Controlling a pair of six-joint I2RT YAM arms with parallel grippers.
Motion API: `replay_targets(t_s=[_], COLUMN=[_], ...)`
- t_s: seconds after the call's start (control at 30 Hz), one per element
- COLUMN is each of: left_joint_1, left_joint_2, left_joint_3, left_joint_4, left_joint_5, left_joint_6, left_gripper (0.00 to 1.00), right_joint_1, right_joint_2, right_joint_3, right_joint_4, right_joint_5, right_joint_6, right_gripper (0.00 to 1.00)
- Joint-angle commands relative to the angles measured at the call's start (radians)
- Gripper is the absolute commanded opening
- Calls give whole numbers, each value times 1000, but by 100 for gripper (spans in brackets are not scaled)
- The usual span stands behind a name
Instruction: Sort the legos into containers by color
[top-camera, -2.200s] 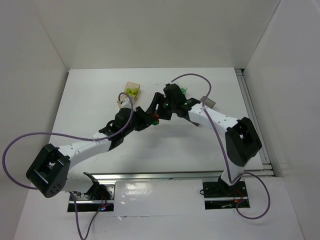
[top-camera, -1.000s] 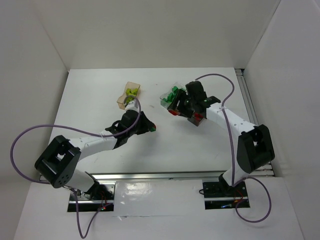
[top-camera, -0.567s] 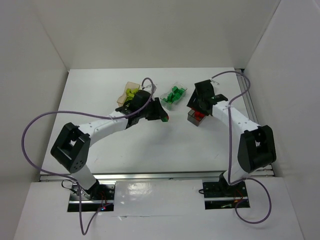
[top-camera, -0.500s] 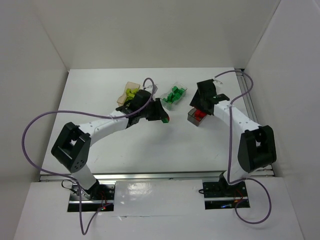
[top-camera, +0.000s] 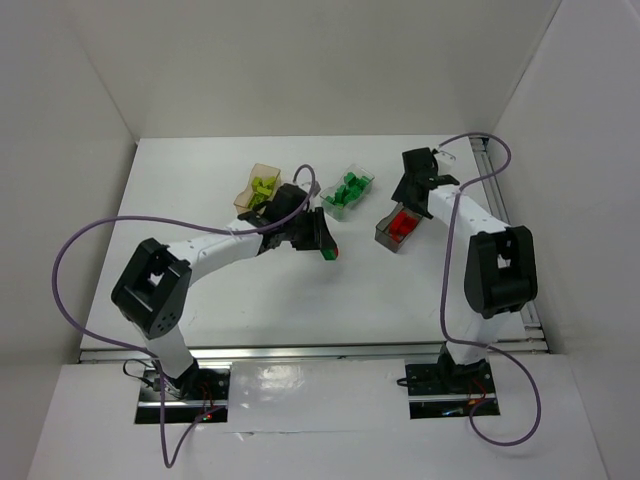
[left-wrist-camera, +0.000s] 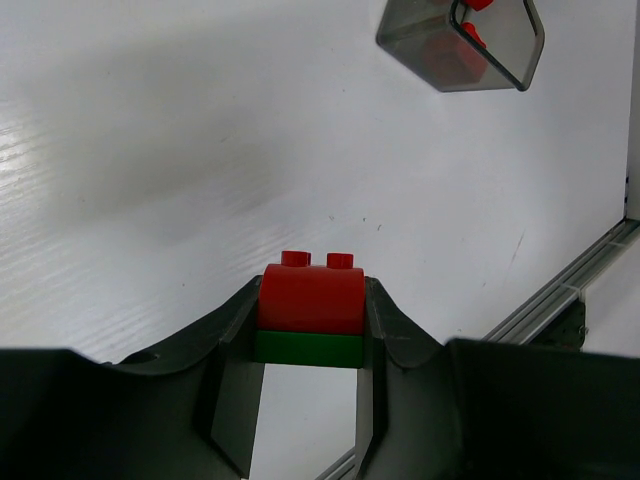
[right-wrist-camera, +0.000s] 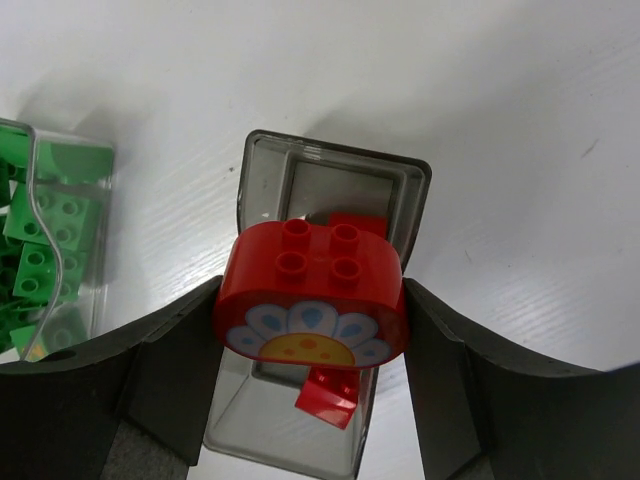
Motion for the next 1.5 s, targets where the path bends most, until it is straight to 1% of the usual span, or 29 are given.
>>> replay_targets(t_s=[0.0,0.13,0.2,0.27,0.37,0.4,0.43,0.5,0.53,0.57,0.6,0.63,0.67,0.7,0.73,0.77,0.87,0.93,1.0,1.03,1.07,1.1,1.13,1.17,1.23,1.3,1.37,1.4,1.47], left_joint_1=[6,6,6,6,6,15,15,38,61,73,82,93,102,102,102,102,93,93,93,93,93,93,93,93,93,93,93,93,93], left_joint_2=[12,12,12,12,12,12,12,37,37,49,63,113,152,193,231,279,325,394,434,443,452,453,453,453,442,442,442,442,442], left_joint_3=[49,49,49,59,80,106,115,135,144,144,144,167,190,215,261,261,290,322,332,332,342,342,342,342,342,342,332,332,322], left_joint_4=[-1,-14,-23,-35,-58,-75,-89,-110,-110,-110,-110,-124,-186,-226,-260,-277,-288,-325,-334,-334,-346,-346,-346,-346,-346,-346,-325,-325,-302], left_joint_5=[28,28,28,3,3,3,3,75,110,203,250,302,348,448,472,463,446,446,446,446,446,436,422,413,413,413,425,425,443], left_joint_6=[21,21,31,31,55,64,76,121,133,173,196,224,251,315,337,337,337,337,337,337,337,337,337,337,337,337,328,316,301], left_gripper=[0,0,0,0,0,0,0,0,0,0,0,0,0,0,0,0,0,1,9,19,27,47,58,67,77,77,70,70,65], right_joint_1=[-6,-15,-15,-15,-15,-15,-15,-15,-5,11,20,31,40,52,52,63,87,103,114,114,123,123,123,123,132,132,143,143,152], right_joint_2=[38,50,50,41,-4,-19,-37,-103,-129,-187,-217,-246,-296,-319,-338,-355,-410,-442,-442,-442,-442,-433,-433,-433,-423,-413,-404,-393,-393], right_joint_3=[76,101,115,127,127,127,109,74,25,-9,-44,-81,-154,-189,-216,-264,-336,-362,-371,-372,-372,-372,-372,-372,-362,-362,-352,-352,-352], right_joint_4=[45,45,36,36,27,27,27,38,56,73,93,128,145,160,169,170,147,107,81,70,55,55,55,55,55,55,55,55,55], right_joint_5=[44,53,62,62,62,41,30,-11,-72,-111,-152,-228,-270,-314,-382,-401,-441,-424,-399,-399,-384,-372,-372,-363,-362,-362,-362,-352,-343], right_joint_6=[6,6,6,6,6,6,6,6,6,-9,-9,-23,-32,-43,-56,-56,-56,-47,-47,-47,-47,-47,-47,-47,-47,-47,-47,-47,-47], right_gripper=[62,90,94,95,95,91,88,82,78,76,74,74,73,72,72,72,72,72,71,71,71,71,71,71,71,71,71,71,71])
